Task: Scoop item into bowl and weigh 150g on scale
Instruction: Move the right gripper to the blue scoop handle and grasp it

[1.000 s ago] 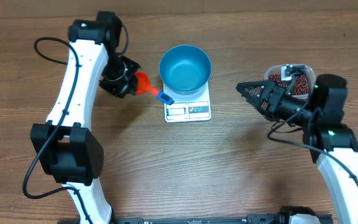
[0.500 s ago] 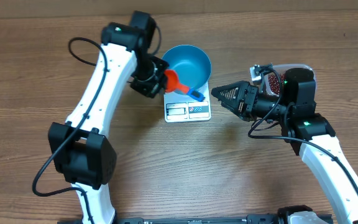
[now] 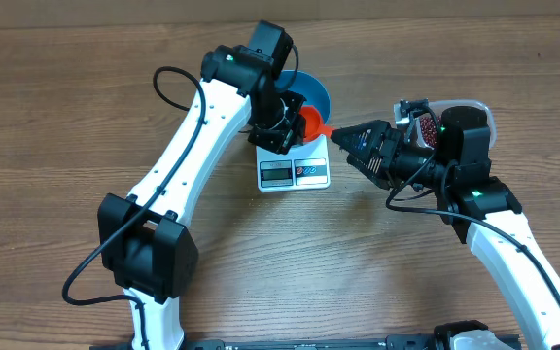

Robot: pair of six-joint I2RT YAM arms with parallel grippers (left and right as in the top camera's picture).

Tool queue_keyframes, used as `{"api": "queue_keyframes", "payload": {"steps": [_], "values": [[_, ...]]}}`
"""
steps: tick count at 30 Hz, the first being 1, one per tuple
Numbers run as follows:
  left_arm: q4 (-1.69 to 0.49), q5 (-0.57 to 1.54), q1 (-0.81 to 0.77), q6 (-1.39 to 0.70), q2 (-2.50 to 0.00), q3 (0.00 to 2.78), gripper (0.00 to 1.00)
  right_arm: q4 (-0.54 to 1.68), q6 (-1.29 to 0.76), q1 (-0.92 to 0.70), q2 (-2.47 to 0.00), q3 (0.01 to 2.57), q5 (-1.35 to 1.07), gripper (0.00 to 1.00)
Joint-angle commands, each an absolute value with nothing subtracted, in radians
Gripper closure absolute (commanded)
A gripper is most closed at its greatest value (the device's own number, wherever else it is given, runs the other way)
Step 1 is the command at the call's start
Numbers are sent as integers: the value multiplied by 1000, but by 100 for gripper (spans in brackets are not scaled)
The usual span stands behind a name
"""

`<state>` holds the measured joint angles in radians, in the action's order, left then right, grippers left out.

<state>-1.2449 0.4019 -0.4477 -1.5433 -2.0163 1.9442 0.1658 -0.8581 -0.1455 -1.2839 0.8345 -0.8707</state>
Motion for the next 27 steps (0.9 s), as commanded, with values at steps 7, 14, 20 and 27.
{"api": "queue_keyframes", "payload": {"steps": [7,14,20,27], "values": [[-1237,419,-483,-1620,-2027,1964,96,159,-871,-150,-1282,859,-800,28],[-1237,419,-483,-1620,-2027,1964,96,158,-868,-150,-1282,859,-756,51],[-1235,419,-485,-1624,-2027,1964,96,159,-867,-150,-1282,859,-742,65],[-1235,419,-485,-1624,-2027,1964,96,158,-868,-150,-1282,859,-733,87]]}}
